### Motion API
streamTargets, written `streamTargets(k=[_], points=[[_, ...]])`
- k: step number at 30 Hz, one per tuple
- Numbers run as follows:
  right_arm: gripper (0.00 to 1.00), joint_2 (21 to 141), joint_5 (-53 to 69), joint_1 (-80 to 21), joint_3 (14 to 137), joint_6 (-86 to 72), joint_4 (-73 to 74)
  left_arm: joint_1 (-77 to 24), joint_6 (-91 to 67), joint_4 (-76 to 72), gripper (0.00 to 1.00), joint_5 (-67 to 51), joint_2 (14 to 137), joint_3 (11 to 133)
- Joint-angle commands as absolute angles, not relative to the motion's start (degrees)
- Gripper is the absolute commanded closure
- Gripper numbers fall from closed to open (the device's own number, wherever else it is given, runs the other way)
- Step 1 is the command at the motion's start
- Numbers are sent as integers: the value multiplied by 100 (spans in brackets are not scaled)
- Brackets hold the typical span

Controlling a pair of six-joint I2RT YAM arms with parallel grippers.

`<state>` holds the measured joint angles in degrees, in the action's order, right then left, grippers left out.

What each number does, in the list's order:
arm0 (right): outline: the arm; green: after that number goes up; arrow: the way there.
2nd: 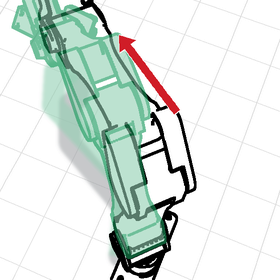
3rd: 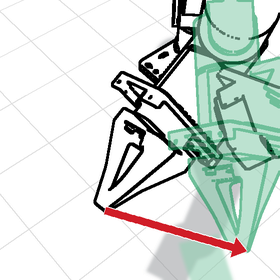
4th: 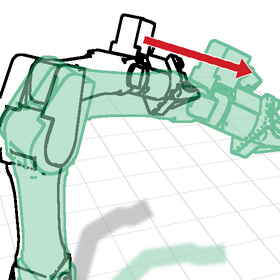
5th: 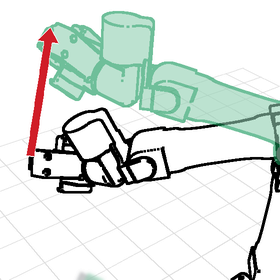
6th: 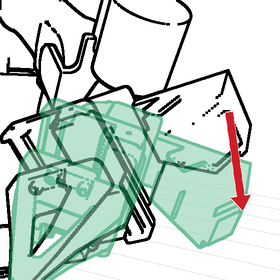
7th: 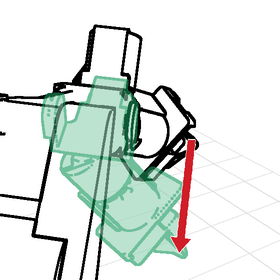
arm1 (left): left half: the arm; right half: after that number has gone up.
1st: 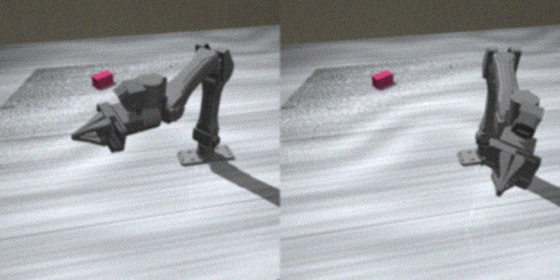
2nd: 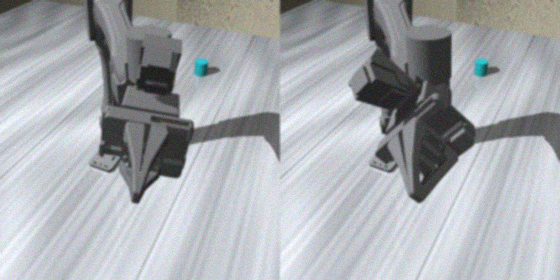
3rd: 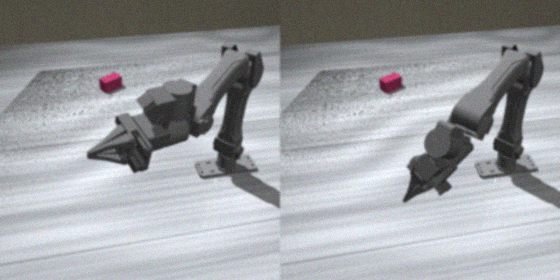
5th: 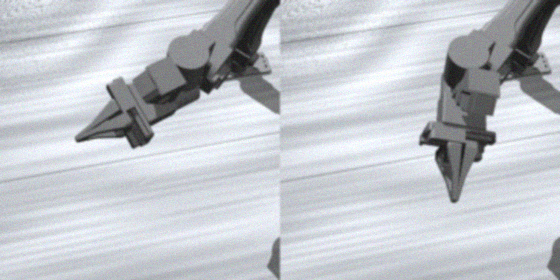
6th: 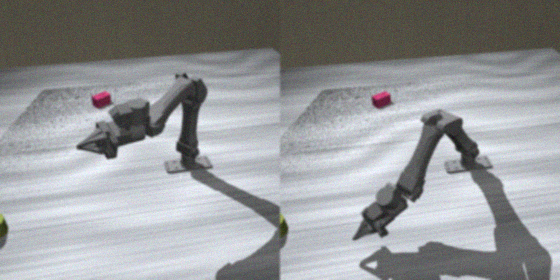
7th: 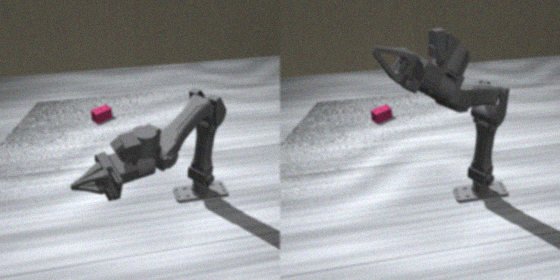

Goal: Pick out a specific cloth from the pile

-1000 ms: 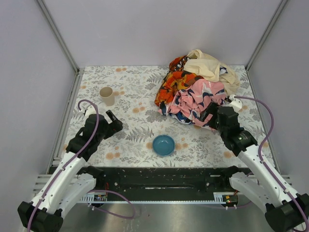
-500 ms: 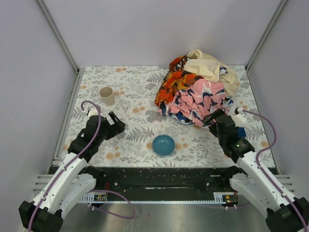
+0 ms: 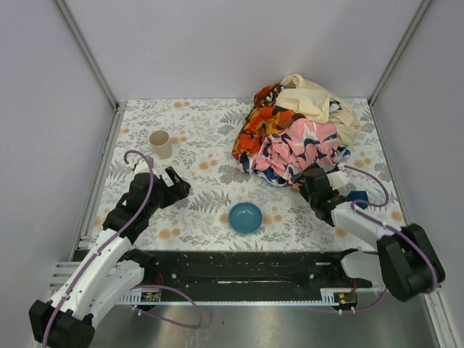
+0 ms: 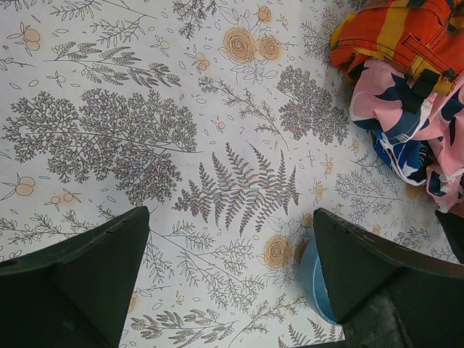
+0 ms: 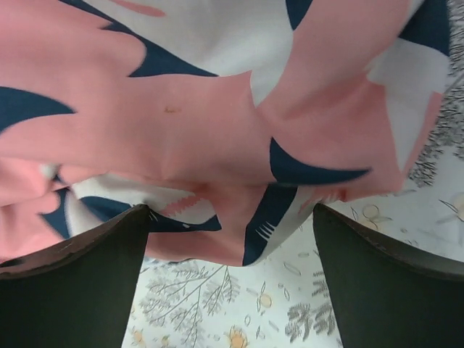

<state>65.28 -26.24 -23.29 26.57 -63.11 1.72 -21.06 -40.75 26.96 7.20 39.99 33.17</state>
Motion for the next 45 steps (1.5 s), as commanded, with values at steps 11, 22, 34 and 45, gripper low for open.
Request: streamTargets(k=[11, 22, 34, 45], points=[[21, 9746, -1995, -2215, 2839, -6601, -3988, -2083, -4025, 2461, 1, 677, 3999, 3322], [100, 8421, -2100, -2215, 3822, -4819, -3209, -2074, -4043, 2487, 1, 703, 4069, 3463], [100, 8769, -1486, -1978, 7309, -2813, -1636, -2092, -3859, 2040, 1, 431, 4745, 3954], [100, 11915, -589, -994, 11124, -3234, -28, -2785, -3069, 1468, 1, 35, 6326, 5149]])
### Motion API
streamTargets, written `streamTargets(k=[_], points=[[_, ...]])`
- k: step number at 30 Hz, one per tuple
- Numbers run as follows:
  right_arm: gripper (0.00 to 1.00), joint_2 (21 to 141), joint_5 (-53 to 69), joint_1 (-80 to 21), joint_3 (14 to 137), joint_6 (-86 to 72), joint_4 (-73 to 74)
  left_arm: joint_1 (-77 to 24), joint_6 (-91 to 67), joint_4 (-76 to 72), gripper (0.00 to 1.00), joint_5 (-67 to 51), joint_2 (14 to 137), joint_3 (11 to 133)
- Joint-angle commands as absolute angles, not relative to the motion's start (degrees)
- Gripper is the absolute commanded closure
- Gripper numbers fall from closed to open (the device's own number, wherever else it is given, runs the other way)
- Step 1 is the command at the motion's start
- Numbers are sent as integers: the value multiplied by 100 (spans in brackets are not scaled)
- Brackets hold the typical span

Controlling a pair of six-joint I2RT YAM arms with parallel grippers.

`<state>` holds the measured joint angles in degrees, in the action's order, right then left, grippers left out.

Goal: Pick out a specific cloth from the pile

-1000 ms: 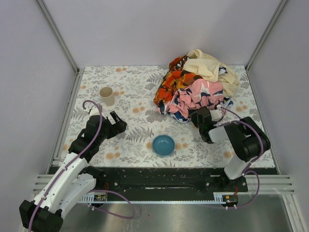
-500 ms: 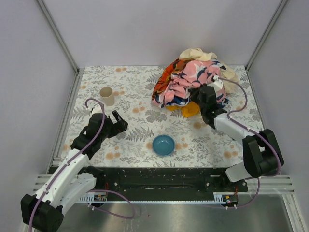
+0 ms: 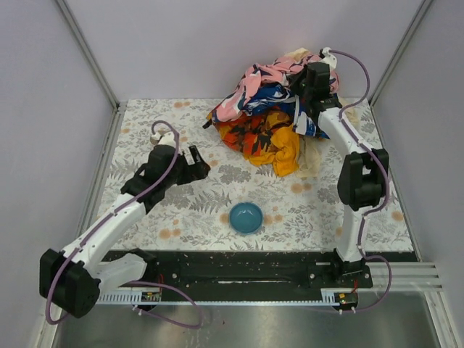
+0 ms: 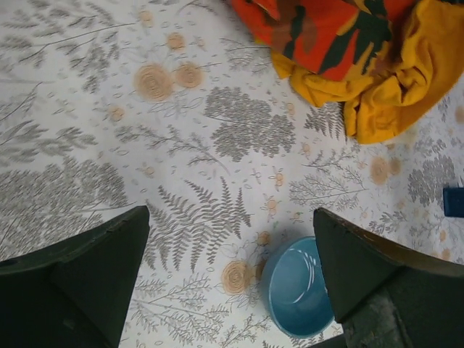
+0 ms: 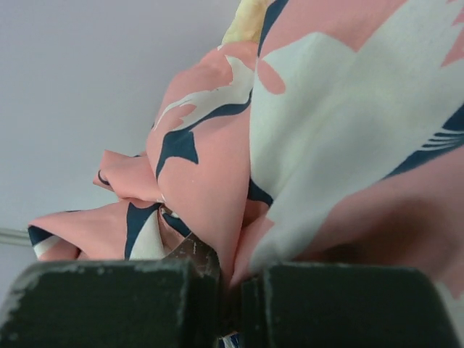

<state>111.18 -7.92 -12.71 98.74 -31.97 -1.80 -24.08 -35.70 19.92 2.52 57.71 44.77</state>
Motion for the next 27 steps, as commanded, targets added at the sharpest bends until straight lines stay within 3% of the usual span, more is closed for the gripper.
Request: streamTargets(k=[1, 11, 20, 27], points=[[100, 12205, -589, -950, 11405, -3260, 296, -2882, -2911, 1433, 1, -121, 6572, 5359], [98, 14343, -18, -738, 13210, -3182, 2003, -3770, -2100, 1433, 1, -887, 9506, 8038], [88, 14406, -18, -721, 13132, -2769, 2479, -4262, -2583, 1881, 1, -493, 11942, 10299], [85, 14221, 351, -686, 12780, -2760, 2470, -4386, -3348, 1977, 1, -26, 13121, 11311]])
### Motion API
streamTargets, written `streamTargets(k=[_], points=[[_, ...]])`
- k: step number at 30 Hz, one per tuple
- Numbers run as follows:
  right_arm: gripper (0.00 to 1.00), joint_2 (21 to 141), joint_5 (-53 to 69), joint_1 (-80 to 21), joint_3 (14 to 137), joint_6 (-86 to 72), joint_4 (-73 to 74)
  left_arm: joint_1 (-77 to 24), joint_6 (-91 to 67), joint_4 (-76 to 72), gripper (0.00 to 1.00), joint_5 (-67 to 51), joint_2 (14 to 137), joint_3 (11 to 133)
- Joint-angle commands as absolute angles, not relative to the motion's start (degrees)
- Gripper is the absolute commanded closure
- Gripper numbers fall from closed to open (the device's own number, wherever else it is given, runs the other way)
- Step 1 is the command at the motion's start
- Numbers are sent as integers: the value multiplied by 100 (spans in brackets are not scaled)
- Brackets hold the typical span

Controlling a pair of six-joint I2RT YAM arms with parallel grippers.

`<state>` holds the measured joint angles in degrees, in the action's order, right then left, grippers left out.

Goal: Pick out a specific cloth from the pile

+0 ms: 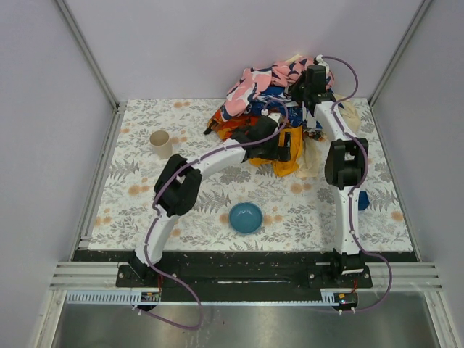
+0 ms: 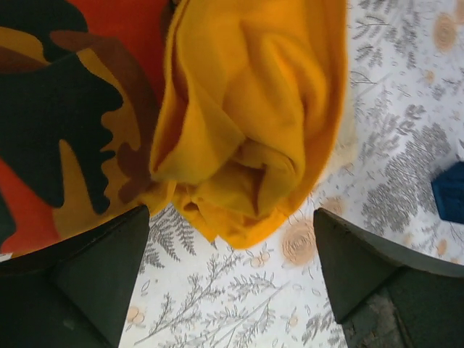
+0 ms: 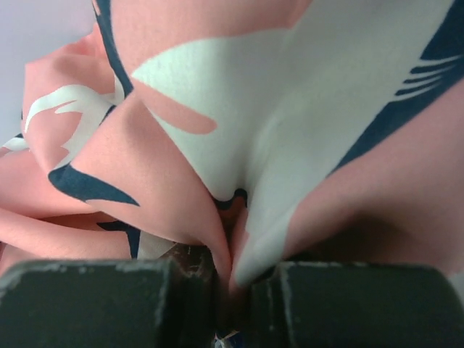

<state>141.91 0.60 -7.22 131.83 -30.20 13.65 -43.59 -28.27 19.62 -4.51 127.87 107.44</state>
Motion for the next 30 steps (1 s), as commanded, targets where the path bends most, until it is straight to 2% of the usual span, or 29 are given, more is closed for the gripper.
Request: streamTargets(k=[1, 6, 10, 14, 15, 18, 19, 23, 27, 30], points=[[85, 14195, 395, -686, 12727, -2768, 2461, -4403, -3418, 2012, 1, 122, 13218, 11372], [77, 14080, 448, -677, 12481, -2830, 2320, -4500, -3717, 2004, 1, 255, 13570, 11531], [74, 14010, 501, -668, 12366, -2883, 2294, -4579, -3937, 2047, 1, 755, 13912, 11829], [66, 13896, 475, -650, 12226, -2883, 2268, -4649, -4139, 2083, 3, 888, 14141, 11944], [64, 13878, 483, -642, 12182, -2883, 2233, -4667, -4140, 2074, 7, 879, 14194, 11997], [59, 13808, 571, -633, 12042, -2892, 2171, -4711, -4131, 2109, 33, 861, 14265, 12076], [58, 13808, 571, -633, 11998, -2892, 2145, -4720, -4122, 2144, 42, 870, 14256, 12076], [57, 13799, 562, -589, 11927, -2962, 2136, -4755, -3991, 2206, 67, 1063, 14081, 11997], [54, 13781, 694, -571, 11865, -3006, 2127, -4755, -3867, 2390, 100, 1037, 13835, 11953], [52, 13764, 668, -554, 11804, -3015, 2101, -4781, -3701, 2443, 100, 993, 13370, 11717]])
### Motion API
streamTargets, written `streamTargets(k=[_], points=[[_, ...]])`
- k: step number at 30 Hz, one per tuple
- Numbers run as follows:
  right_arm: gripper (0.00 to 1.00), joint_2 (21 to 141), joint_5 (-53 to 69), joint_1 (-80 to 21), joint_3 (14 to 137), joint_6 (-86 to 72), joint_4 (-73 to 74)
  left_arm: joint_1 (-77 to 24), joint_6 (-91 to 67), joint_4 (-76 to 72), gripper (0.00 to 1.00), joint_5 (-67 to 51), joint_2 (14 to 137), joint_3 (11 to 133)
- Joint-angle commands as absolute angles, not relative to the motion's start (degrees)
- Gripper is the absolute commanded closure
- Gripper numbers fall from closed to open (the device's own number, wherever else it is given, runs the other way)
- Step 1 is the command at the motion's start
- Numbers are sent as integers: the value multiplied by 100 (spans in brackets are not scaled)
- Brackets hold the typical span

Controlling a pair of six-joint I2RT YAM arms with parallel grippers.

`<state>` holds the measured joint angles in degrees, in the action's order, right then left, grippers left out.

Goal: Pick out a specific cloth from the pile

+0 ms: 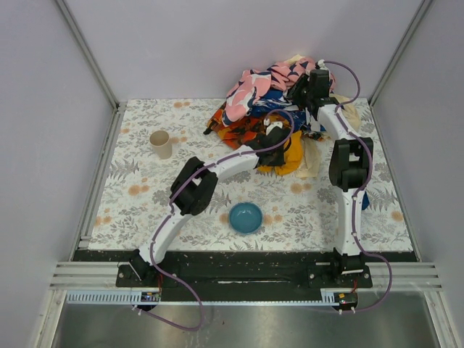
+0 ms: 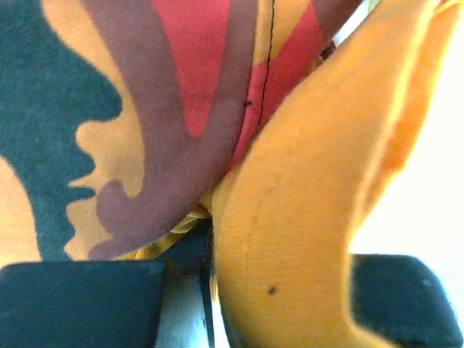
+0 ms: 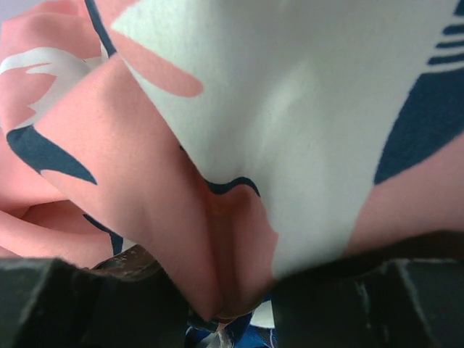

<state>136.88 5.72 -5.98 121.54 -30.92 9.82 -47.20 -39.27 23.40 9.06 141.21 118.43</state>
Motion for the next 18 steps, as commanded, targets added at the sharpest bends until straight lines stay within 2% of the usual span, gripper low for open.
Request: streamTargets(k=[1, 11, 18], points=[[51, 13746, 651, -545, 11786, -3006, 2101, -4799, -3631, 2435, 100, 1028, 13159, 11585], [46, 13509, 404, -404, 11540, -2944, 2109, -4834, -2884, 1952, 100, 1388, 10540, 9942], [43, 13123, 360, -343, 11224, -2909, 2100, -4843, -2382, 2126, 100, 2160, 9037, 9423]])
